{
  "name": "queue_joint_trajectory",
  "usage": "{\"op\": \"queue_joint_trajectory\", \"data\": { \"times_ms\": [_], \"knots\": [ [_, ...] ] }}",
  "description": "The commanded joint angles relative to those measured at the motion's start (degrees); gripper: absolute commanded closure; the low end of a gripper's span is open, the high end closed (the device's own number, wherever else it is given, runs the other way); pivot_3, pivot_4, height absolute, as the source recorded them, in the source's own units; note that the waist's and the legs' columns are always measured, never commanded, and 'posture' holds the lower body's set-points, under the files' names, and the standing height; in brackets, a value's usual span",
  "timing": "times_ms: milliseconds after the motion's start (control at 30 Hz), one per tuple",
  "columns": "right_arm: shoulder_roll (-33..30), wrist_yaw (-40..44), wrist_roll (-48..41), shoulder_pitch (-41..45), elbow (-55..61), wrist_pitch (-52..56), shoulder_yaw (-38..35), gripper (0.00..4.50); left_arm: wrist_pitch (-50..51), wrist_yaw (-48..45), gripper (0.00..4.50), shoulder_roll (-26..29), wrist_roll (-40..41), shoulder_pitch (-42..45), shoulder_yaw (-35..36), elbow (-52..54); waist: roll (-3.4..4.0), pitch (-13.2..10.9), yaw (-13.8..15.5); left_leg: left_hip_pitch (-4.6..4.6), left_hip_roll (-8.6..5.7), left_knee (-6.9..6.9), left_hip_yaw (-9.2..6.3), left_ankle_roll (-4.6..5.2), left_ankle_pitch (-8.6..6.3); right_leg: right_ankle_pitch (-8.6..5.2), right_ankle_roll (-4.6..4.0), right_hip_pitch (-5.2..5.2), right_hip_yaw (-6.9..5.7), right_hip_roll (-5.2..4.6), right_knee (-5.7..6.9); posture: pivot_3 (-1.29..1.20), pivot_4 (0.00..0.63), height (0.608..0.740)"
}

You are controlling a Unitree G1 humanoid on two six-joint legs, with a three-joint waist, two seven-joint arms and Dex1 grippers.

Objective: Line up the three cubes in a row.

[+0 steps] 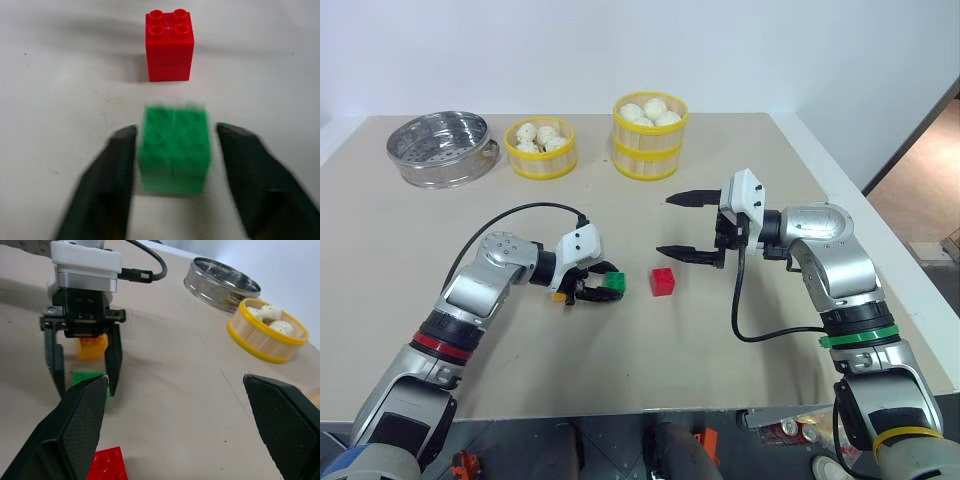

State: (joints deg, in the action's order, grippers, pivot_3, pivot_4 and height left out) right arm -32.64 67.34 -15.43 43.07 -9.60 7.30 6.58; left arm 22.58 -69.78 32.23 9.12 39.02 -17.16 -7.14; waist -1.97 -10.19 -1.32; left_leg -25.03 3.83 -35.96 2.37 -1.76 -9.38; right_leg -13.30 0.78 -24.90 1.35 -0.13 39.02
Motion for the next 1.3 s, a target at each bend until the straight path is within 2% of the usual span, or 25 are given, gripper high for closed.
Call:
{"op": "queue_joint_trajectory", "data": {
  "times_ms": [33,67,100,400,667,900,1067,1300],
  "knots": [
    [-0.90,0.13,-0.54,-0.12,2.06,-0.56,-1.37,0.00,0.54,-0.93,0.40,0.83,-0.39,-0.12,-0.59,0.72,0.00,0.00,0.00,0.00,0.00,0.00,0.00,0.00,0.00,0.00,0.00,0.00,0.00,0.00,0.00,0.00,0.150,0.740],
    [-0.93,0.11,-0.54,-0.23,2.14,-0.55,-1.37,0.00,0.54,-1.11,0.10,1.01,-0.43,-0.18,-0.55,0.98,0.00,0.00,0.00,0.00,0.00,0.00,0.00,0.00,0.00,0.00,0.00,0.00,0.00,0.00,0.00,0.00,0.150,0.740],
    [-0.95,0.11,-0.54,-0.30,2.19,-0.52,-1.36,0.00,0.50,-1.22,0.02,1.15,-0.47,-0.20,-0.49,1.19,0.00,0.00,0.01,0.00,0.00,0.00,0.00,0.00,0.00,0.00,0.00,0.00,0.00,0.00,0.00,0.00,0.150,0.740],
    [-1.05,0.14,-0.50,-0.27,2.58,0.06,-1.01,0.00,3.36,-0.61,0.02,1.91,1.90,1.33,2.80,3.63,0.00,0.00,0.02,-0.02,0.00,-0.01,0.00,0.00,0.00,0.00,0.00,-0.01,0.01,0.00,0.00,0.00,0.150,0.740],
    [-1.25,0.08,-0.44,-0.07,2.77,0.51,-1.12,0.00,9.18,1.27,0.02,4.66,9.69,1.43,12.98,7.05,0.00,0.00,0.00,-0.05,0.00,0.00,-0.01,0.00,0.00,0.00,0.01,-0.05,0.00,0.00,0.00,0.00,0.150,0.740],
    [-0.86,0.16,-0.26,-0.13,2.38,0.31,-0.60,0.00,5.30,1.99,0.02,7.98,12.67,-4.61,19.59,8.63,0.00,-0.01,-0.05,-0.04,0.01,0.01,0.00,0.00,0.00,-0.01,0.01,-0.05,0.00,0.00,0.00,0.00,0.150,0.740],
    [-0.08,0.18,-0.15,0.25,1.80,0.03,-0.08,0.00,-3.26,4.94,0.02,9.83,10.83,-9.33,24.22,4.04,0.00,-0.01,-0.01,-0.04,0.01,0.00,0.00,-0.01,0.00,0.00,-0.01,-0.07,-0.01,-0.01,0.01,0.00,0.150,0.740],
    [0.59,0.74,0.31,0.11,1.30,-0.75,0.58,0.00,-9.41,5.68,0.02,10.43,11.98,-14.90,28.04,0.14,0.00,-0.01,0.06,-0.05,0.01,0.00,0.06,-0.01,0.00,0.00,-0.01,-0.07,0.00,-0.06,0.00,0.00,0.150,0.740]
  ]
}}
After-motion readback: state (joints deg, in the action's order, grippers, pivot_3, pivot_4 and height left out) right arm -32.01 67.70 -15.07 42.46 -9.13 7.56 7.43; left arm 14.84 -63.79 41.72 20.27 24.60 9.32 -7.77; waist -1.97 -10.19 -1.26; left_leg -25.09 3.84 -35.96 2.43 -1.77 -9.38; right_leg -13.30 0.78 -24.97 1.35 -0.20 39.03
